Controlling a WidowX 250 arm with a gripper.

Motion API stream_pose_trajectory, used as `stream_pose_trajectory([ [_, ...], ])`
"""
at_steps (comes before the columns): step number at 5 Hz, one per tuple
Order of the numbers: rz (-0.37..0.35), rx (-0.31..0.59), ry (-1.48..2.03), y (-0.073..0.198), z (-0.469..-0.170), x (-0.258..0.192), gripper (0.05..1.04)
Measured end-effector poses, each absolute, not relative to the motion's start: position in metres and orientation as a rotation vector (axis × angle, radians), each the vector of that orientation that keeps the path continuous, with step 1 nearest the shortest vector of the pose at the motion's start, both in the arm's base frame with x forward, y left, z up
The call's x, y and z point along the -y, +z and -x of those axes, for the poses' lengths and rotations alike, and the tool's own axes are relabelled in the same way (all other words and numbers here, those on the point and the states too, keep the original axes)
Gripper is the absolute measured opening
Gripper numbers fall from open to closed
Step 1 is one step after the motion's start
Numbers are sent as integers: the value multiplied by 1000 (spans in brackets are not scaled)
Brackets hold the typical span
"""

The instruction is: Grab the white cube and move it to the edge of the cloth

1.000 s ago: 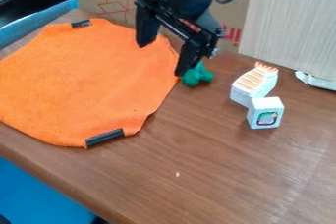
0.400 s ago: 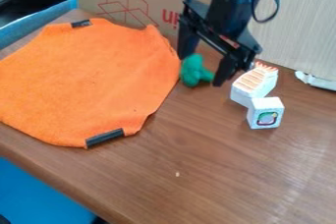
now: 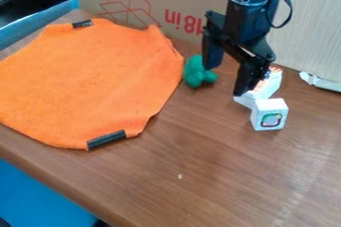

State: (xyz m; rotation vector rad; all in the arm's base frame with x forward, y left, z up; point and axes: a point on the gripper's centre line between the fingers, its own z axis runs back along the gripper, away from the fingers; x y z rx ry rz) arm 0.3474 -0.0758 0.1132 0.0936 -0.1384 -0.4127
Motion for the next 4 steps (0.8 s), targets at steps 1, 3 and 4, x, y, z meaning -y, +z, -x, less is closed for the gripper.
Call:
stream_pose_trajectory([
  [1, -31, 175, -516, 113, -352, 85, 1001],
  [3, 7, 246, -640, 107, -365, 95, 1001],
  [4, 5, 245, -678, 99, -370, 106, 1001],
])
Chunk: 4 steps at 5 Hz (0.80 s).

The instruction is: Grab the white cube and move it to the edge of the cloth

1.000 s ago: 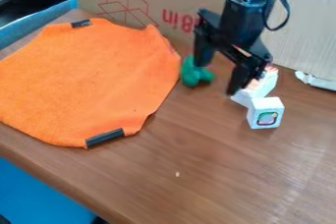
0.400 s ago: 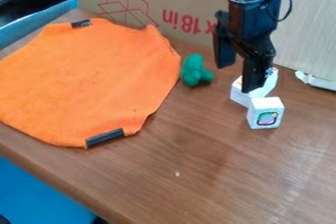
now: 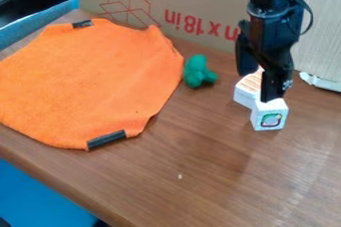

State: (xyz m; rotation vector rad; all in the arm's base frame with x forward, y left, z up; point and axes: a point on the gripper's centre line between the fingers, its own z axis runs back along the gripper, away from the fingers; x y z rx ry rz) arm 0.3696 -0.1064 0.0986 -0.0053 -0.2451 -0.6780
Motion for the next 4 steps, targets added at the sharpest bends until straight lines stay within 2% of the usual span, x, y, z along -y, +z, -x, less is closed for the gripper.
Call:
stream_pose_trajectory([
  [3, -27, 203, -703, 82, -379, 121, 1001],
  [4, -35, 195, -702, 81, -378, 121, 955],
])
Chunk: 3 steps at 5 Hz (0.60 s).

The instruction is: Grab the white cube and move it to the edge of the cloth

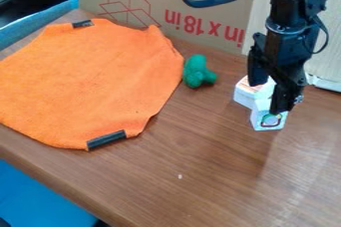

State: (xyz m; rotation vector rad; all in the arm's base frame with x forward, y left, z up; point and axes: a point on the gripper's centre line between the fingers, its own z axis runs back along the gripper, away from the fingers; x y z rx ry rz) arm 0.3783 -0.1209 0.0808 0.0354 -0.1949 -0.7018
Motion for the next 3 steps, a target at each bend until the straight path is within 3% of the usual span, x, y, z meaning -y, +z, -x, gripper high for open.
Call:
stream_pose_trajectory([
  [2, -50, 177, -693, 73, -376, 123, 393],
  [3, -56, 181, -701, 71, -373, 125, 351],
])
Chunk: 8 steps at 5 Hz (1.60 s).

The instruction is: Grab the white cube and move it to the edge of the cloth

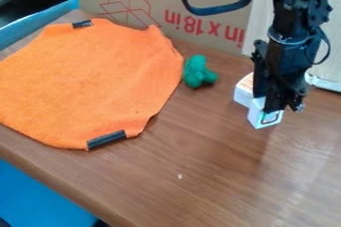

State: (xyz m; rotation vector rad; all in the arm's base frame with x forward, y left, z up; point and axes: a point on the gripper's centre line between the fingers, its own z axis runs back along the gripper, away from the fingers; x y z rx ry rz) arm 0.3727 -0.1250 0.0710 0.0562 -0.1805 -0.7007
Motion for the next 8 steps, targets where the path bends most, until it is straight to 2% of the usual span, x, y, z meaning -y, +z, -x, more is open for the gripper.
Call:
stream_pose_trajectory([
  [1, -40, 183, -697, 73, -363, 135, 351],
  [2, -4, 219, -658, 92, -356, 137, 351],
  [3, 6, 252, -554, 117, -350, 119, 351],
  [5, -60, 224, -296, 137, -324, 65, 351],
  [8, -126, 204, -22, 146, -269, -31, 351],
])
